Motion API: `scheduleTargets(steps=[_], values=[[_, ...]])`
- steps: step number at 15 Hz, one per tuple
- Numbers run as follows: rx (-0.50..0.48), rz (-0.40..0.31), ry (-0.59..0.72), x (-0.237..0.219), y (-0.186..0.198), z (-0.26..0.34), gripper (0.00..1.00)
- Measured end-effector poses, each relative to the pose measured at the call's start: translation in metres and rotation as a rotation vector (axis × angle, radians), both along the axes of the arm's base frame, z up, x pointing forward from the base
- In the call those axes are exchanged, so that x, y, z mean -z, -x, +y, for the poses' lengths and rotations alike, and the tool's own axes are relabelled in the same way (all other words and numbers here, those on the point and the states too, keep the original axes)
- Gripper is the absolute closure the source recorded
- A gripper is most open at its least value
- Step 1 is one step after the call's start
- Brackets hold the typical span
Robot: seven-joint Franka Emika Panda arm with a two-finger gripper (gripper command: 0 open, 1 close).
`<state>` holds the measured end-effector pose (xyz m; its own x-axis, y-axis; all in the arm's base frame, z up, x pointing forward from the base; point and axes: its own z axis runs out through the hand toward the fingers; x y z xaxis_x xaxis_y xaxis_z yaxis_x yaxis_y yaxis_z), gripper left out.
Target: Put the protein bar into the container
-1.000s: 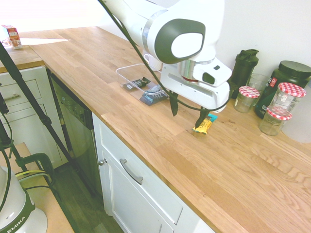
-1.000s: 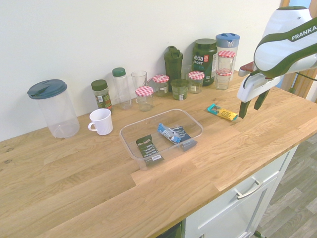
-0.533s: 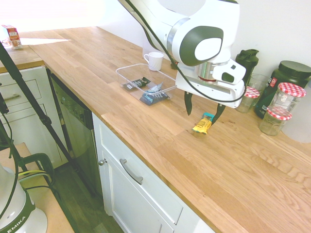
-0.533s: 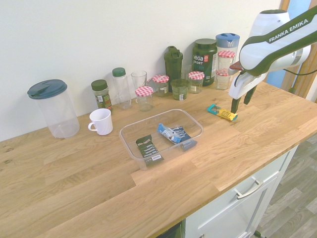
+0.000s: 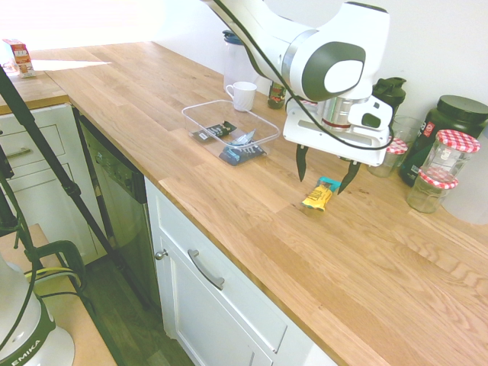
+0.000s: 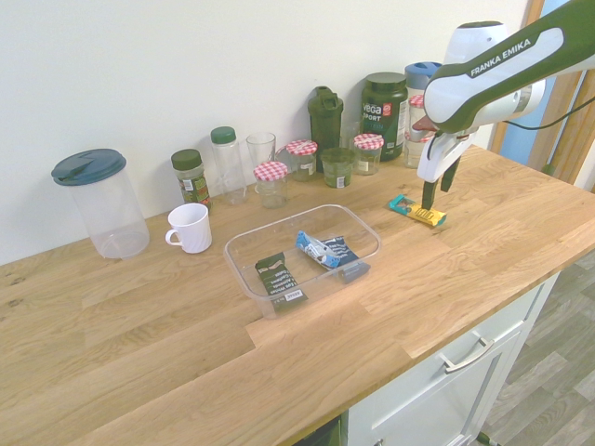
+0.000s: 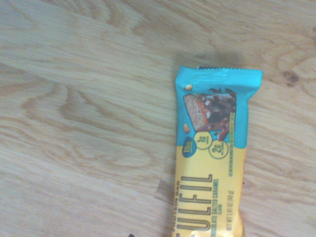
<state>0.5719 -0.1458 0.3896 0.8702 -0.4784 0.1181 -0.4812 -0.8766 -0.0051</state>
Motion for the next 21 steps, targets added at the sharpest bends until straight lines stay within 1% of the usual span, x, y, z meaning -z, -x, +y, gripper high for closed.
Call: scheduleTargets(steps=[2, 6, 9, 10, 21], values=[[-0.003, 0.008, 0.001, 0.005, -0.006, -0.001, 0.0], [-0.011, 0.043, 0.002, 0.03, -0.017, 0.0, 0.0], [-0.011, 0.052, 0.004, 0.039, -0.025, -0.001, 0.0], [-0.011, 0.052, 0.004, 0.04, -0.026, -0.002, 1.0], [0.001, 0.042, 0.006, 0.041, -0.039, 0.009, 1.0]])
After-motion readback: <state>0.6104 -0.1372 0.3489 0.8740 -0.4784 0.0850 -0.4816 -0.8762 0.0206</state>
